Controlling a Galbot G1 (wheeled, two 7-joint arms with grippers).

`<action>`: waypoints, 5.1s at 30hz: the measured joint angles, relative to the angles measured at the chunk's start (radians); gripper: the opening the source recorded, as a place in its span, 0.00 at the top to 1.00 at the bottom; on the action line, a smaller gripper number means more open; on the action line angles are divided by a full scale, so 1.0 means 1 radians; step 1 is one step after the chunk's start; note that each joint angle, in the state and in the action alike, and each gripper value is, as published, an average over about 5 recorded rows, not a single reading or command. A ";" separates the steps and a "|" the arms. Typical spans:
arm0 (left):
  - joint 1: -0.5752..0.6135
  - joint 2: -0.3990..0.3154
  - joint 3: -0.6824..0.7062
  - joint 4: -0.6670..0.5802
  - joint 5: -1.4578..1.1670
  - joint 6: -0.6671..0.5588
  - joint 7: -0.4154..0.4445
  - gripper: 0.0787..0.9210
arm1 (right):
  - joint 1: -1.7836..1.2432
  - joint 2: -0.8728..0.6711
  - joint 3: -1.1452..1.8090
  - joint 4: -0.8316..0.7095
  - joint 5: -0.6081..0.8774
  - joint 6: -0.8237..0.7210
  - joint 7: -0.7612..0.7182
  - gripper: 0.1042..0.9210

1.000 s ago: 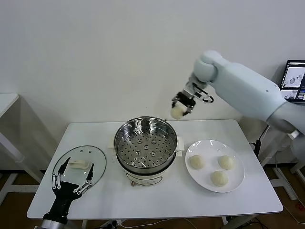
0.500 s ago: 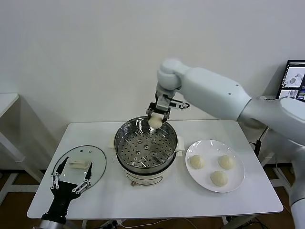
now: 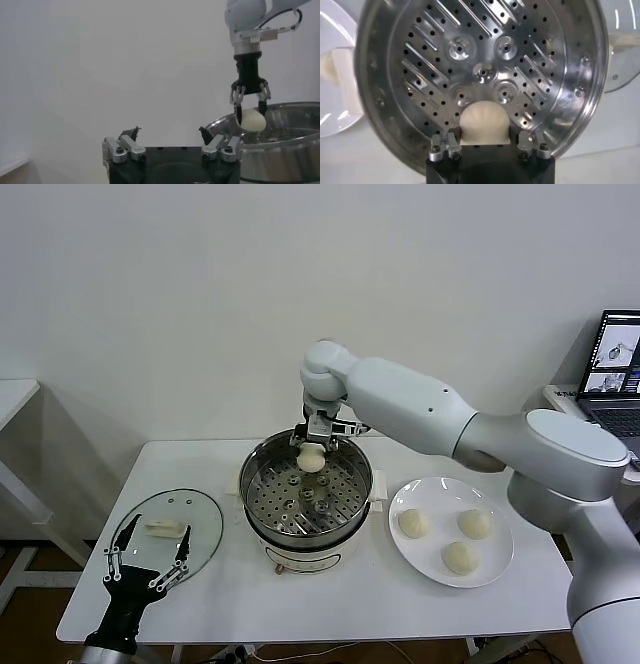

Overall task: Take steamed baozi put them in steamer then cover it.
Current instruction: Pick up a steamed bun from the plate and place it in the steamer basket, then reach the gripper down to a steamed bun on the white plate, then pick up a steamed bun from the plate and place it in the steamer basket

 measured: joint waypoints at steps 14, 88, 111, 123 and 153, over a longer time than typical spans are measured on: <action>-0.003 0.003 -0.004 0.005 0.000 0.001 -0.001 0.12 | -0.029 0.047 0.011 -0.069 -0.041 0.011 0.025 0.14; -0.005 -0.007 0.008 -0.003 0.006 0.013 -0.037 0.12 | -0.063 -0.522 -0.399 0.148 0.807 -0.818 0.267 0.29; -0.017 0.008 0.018 -0.023 0.005 0.018 -0.038 0.12 | 0.357 -0.444 -0.461 0.235 0.900 -0.825 -0.024 0.36; -0.020 0.010 0.020 -0.038 0.002 0.019 -0.039 0.12 | 0.471 -0.247 -0.523 0.302 1.063 -0.897 -0.003 0.37; -0.023 0.011 0.016 -0.035 -0.003 0.010 -0.045 0.12 | 0.301 0.114 -0.596 0.160 1.168 -1.011 0.254 0.37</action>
